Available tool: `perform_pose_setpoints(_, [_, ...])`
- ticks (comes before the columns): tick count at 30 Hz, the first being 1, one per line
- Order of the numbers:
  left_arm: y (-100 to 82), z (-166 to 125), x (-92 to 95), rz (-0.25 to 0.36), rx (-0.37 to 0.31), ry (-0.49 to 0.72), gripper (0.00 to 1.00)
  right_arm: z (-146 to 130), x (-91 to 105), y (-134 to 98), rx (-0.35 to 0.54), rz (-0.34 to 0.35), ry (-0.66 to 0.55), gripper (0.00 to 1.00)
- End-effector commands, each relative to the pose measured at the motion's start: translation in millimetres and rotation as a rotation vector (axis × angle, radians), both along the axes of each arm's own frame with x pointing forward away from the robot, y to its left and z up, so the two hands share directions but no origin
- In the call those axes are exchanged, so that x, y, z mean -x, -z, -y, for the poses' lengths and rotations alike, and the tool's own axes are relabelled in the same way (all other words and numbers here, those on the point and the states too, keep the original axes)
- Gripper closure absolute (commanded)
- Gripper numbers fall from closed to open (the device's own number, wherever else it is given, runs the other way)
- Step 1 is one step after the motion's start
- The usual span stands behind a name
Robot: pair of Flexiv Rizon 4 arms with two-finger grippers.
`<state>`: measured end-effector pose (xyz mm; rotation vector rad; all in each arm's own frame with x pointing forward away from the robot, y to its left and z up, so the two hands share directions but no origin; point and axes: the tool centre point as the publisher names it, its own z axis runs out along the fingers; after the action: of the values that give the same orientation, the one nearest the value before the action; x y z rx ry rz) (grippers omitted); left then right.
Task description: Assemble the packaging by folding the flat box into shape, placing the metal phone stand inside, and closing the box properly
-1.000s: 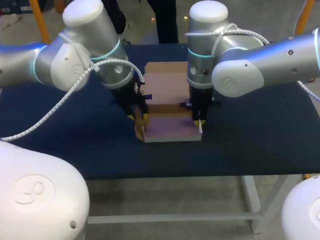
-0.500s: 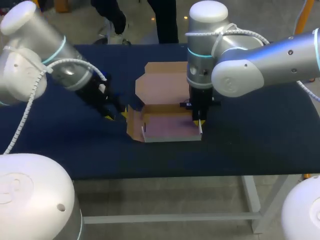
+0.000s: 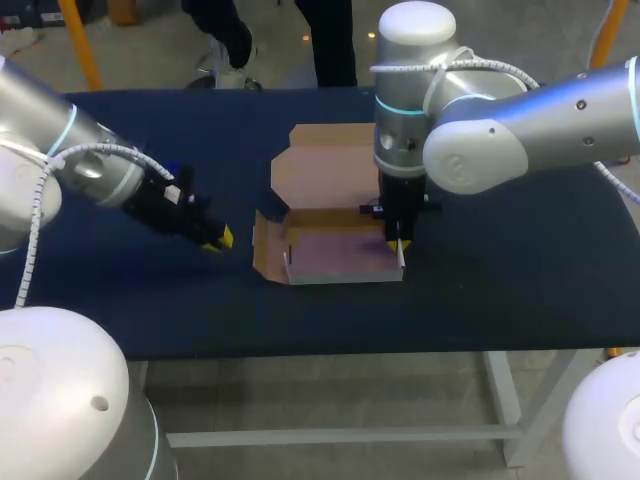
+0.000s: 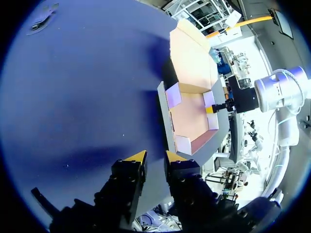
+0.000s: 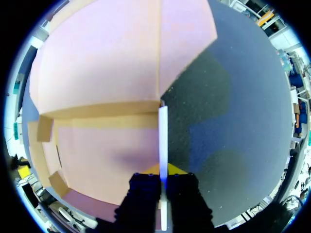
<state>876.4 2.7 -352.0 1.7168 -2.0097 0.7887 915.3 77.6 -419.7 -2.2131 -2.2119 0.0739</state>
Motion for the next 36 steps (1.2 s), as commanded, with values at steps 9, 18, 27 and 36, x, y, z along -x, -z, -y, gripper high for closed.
perform_pose_setpoints(9, [25.1, 12, -4.9, -0.03, 0.056, 0.016, 0.72, 0, -0.1, 0, 0.001, -0.001, 0.0, 1.0])
perform_pose_setpoints(18, [44.7, 23, -7.3, -0.045, 0.102, 0.02, 0.73, 0, -0.1, 0, 0.001, -0.001, 0.0, 1.0])
perform_pose_setpoints(27, [51.9, 26, -9.6, -0.052, 0.125, 0.013, 0.75, 0, -0.1, 0, 0.001, -0.001, 0.0, 1.0])
perform_pose_setpoints(36, [52.5, 30, -13.5, -0.055, 0.154, -0.006, 0.72, 0, -0.1, 0, 0.001, -0.001, 0.0, 1.0])
